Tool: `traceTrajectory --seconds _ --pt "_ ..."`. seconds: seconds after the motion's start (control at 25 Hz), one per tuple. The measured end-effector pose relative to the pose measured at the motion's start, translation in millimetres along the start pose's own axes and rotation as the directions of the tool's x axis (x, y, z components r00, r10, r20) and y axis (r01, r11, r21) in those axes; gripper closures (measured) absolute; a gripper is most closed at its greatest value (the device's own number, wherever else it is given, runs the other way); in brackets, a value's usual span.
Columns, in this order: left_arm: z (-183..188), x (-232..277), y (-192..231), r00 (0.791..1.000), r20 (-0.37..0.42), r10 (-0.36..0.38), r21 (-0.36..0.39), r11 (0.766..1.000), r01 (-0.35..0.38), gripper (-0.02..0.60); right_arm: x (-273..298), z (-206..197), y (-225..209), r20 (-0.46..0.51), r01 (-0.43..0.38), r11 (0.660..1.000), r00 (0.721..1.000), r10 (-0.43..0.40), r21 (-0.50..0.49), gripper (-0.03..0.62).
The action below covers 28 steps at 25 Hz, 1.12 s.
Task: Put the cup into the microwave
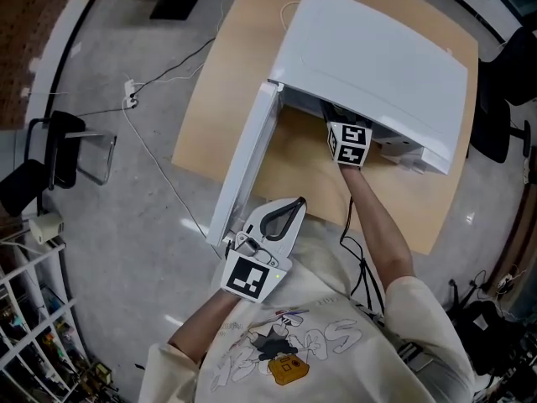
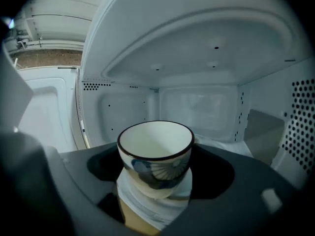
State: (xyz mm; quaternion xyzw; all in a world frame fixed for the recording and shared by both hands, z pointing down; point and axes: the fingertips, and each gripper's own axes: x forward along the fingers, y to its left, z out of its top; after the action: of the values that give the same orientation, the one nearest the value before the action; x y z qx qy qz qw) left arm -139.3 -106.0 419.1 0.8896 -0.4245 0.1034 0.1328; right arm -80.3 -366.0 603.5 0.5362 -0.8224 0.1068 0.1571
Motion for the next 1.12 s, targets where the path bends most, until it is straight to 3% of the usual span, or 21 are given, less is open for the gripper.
traceTrajectory --seconds 0.24,0.32,0.48,0.68,0.76,1.04,1.12 --pt "3.4 -0.3 2.3 0.999 0.045 0.014 -0.073 0.997 -0.011 0.578 4.7 -2.1 1.4 0.022 -0.030 0.999 0.999 0.029 0.022 0.191" --pt "2.7 0.3 1.3 0.999 0.046 0.012 -0.102 0.995 -0.007 0.578 5.7 -6.4 3.4 -0.007 -0.040 0.999 0.999 0.040 0.029 0.083" --pt "-4.3 0.9 1.9 1.000 0.018 0.023 -0.160 0.987 -0.020 0.578 -14.9 -3.8 0.9 -0.012 -0.032 0.996 0.999 0.033 0.085 0.034" --pt "-14.3 9.9 -5.7 1.000 -0.019 0.010 -0.192 0.981 -0.014 0.578 -86.0 -15.2 34.8 -0.042 -0.144 0.981 0.988 0.150 0.130 0.038" --pt "-12.3 14.6 -7.4 1.000 -0.008 0.010 -0.201 0.980 -0.011 0.578 -125.3 -17.4 48.2 -0.051 -0.174 0.972 0.982 0.184 0.161 0.115" --pt "-3.9 39.4 -19.8 0.996 0.018 -0.088 -0.187 0.978 0.090 0.578 -248.4 -1.0 51.5 -0.061 -0.114 0.954 0.989 0.136 0.278 0.558" --pt "-4.9 44.8 -26.8 0.993 0.009 -0.120 -0.193 0.974 0.119 0.578 -265.4 -4.6 54.2 -0.119 -0.078 0.955 0.986 0.116 0.287 0.592"
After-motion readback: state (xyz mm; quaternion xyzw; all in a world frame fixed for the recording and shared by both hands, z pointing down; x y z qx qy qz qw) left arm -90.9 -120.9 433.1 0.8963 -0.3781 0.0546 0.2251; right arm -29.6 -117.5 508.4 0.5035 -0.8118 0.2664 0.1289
